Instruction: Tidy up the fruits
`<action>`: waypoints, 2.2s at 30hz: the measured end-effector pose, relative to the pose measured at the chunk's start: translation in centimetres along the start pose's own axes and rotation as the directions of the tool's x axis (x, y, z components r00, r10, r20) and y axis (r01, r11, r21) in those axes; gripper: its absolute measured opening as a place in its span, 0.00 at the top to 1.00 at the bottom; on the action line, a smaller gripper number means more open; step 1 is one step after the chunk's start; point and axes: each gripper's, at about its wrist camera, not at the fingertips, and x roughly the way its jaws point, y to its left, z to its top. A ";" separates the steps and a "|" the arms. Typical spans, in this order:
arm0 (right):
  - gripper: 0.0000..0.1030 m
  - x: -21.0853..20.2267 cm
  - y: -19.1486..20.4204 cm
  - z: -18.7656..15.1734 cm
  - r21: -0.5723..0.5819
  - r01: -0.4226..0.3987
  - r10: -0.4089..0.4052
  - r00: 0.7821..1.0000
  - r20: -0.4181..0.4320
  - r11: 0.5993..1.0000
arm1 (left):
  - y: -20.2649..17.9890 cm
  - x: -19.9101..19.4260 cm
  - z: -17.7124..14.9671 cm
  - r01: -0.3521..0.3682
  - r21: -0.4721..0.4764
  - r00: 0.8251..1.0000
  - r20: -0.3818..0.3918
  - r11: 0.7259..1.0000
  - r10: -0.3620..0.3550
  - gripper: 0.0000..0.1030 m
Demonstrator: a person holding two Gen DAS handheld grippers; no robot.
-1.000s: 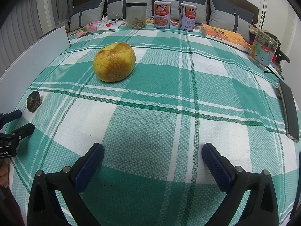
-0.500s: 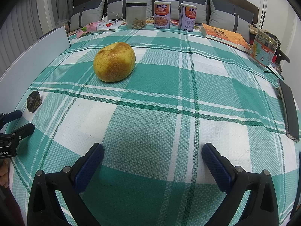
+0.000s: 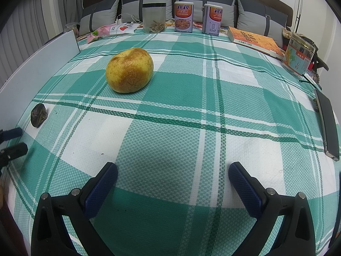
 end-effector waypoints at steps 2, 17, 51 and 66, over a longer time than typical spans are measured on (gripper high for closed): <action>0.00 0.0 0.0 0.0 0.000 0.000 0.000 1.000 0.000 1.000 | -1.3 0.5 1.3 -0.024 0.050 1.000 0.003 0.998 0.024 0.04; 0.00 -0.2 2.0 8.3 -0.044 -0.163 0.160 0.985 -0.057 0.986 | 0.9 1.8 2.7 -0.059 -0.068 0.994 -0.092 0.996 0.052 0.62; 0.34 -5.7 34.9 25.1 -0.348 -0.528 0.472 0.849 -0.239 0.775 | 27.8 -13.1 6.5 -0.275 -0.444 0.961 -0.131 0.853 0.242 0.62; 0.26 7.9 42.5 23.9 -0.510 -0.345 0.185 0.923 -0.339 0.788 | 32.1 -3.3 4.2 -0.369 -0.488 0.912 -0.352 0.791 0.209 0.52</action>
